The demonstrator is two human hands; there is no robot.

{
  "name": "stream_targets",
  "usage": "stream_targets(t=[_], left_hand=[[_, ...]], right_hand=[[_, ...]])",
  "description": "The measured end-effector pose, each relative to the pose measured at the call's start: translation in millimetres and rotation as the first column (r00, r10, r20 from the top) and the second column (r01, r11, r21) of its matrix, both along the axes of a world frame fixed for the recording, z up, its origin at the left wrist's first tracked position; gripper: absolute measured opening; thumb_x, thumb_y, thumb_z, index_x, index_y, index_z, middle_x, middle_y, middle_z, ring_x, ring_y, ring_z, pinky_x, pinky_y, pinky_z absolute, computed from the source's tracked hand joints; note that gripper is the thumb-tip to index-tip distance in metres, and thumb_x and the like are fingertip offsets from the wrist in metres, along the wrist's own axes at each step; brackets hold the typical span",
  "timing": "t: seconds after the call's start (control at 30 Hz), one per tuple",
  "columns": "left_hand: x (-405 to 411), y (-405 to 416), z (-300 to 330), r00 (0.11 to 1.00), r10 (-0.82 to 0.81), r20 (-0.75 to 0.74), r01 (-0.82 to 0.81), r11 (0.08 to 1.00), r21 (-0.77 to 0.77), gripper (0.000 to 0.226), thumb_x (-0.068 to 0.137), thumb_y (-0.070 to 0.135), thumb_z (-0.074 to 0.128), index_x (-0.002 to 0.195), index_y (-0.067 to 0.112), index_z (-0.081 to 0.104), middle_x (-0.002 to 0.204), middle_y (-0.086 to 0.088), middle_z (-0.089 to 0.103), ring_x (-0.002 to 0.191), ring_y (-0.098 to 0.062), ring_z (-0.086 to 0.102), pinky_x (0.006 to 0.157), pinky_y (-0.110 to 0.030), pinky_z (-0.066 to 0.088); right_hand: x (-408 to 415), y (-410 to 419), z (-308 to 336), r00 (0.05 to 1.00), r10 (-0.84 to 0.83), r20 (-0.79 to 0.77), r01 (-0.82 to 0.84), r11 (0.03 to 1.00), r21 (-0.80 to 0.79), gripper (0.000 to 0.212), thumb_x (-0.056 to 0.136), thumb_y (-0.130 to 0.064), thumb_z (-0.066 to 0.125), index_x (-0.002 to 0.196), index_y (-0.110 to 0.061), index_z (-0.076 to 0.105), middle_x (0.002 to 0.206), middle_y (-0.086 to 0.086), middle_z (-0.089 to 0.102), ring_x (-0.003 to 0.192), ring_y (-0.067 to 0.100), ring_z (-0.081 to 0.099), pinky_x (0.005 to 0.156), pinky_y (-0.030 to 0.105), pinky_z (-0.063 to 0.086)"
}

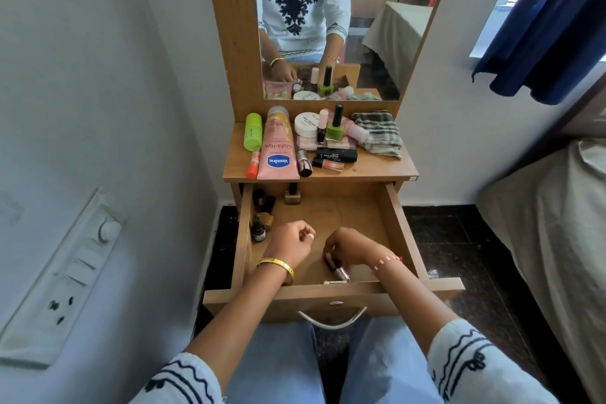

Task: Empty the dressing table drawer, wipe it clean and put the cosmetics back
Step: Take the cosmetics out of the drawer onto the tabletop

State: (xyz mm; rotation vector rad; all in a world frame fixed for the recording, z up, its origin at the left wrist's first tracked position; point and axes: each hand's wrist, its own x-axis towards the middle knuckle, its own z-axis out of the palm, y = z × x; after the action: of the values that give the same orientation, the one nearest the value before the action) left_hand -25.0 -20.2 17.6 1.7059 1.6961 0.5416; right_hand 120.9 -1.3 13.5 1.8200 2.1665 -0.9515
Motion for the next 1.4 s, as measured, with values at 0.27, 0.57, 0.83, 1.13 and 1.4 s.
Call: stream_targets(t=[0.27, 0.57, 0.83, 1.13, 1.4], left_hand=[[-1.4, -0.3, 3.4, 0.992, 0.0, 0.13, 0.032, 0.969, -0.245, 0.01, 0.089, 0.019, 0.055, 0.096, 0.018, 0.061, 0.086, -0.006, 0.062, 0.075, -0.019, 0.055, 0.062, -0.024, 0.041], [-14.7, -5.9, 12.1, 0.908, 0.389, 0.156, -0.372, 0.92, -0.127, 0.04, 0.092, 0.017, 0.052, 0.129, 0.006, 0.045, 0.121, -0.013, 0.058, 0.112, -0.033, 0.056, 0.086, -0.031, 0.044], [-25.2, -7.7, 24.6, 0.751, 0.535, 0.386, -0.621, 0.772, 0.139, 0.032, 0.087, 0.012, 0.059, 0.115, 0.001, 0.049, 0.118, -0.016, 0.049, 0.094, -0.022, 0.056, 0.074, -0.023, 0.042], [-31.8, -6.7, 24.0, 0.689, 0.561, 0.46, -0.654, 0.754, 0.059, 0.031, 0.086, 0.014, 0.06, 0.113, 0.002, 0.051, 0.112, -0.014, 0.053, 0.091, -0.021, 0.058, 0.076, -0.031, 0.052], [-29.5, -8.3, 24.6, 0.674, 0.54, 0.504, -0.647, 0.761, 0.048, 0.034, 0.086, 0.012, 0.06, 0.117, 0.004, 0.05, 0.115, -0.014, 0.058, 0.093, -0.017, 0.057, 0.075, -0.024, 0.045]], right_hand=[[-7.2, 4.0, 14.8, 0.649, -0.394, -0.651, 0.342, 0.915, -0.213, 0.016, 0.095, -0.001, 0.046, 0.101, 0.001, 0.06, 0.084, 0.011, 0.062, 0.071, 0.019, 0.061, 0.065, 0.025, 0.056], [-43.4, 22.9, 19.7, 0.512, -0.463, -0.723, 0.531, 0.833, -0.157, 0.019, 0.095, 0.001, 0.043, 0.087, -0.007, 0.059, 0.074, 0.006, 0.058, 0.061, 0.015, 0.057, 0.057, 0.022, 0.054], [-92.8, 26.1, 6.6, 0.873, -0.125, -0.472, 0.146, 0.989, 0.008, 0.02, 0.086, 0.004, 0.055, 0.103, 0.004, 0.065, 0.08, 0.007, 0.061, 0.071, 0.019, 0.055, 0.067, 0.037, 0.052], [-108.3, 21.1, 0.3, 0.889, -0.112, -0.444, 0.184, 0.975, 0.123, 0.017, 0.089, -0.008, 0.058, 0.098, 0.002, 0.069, 0.098, 0.019, 0.069, 0.076, 0.016, 0.052, 0.054, 0.013, 0.036], [-77.6, 15.8, 12.2, 0.763, -0.28, -0.583, 0.374, 0.927, 0.044, 0.016, 0.088, -0.019, 0.063, 0.073, -0.016, 0.057, 0.078, 0.001, 0.061, 0.081, 0.023, 0.063, 0.077, 0.04, 0.056]])
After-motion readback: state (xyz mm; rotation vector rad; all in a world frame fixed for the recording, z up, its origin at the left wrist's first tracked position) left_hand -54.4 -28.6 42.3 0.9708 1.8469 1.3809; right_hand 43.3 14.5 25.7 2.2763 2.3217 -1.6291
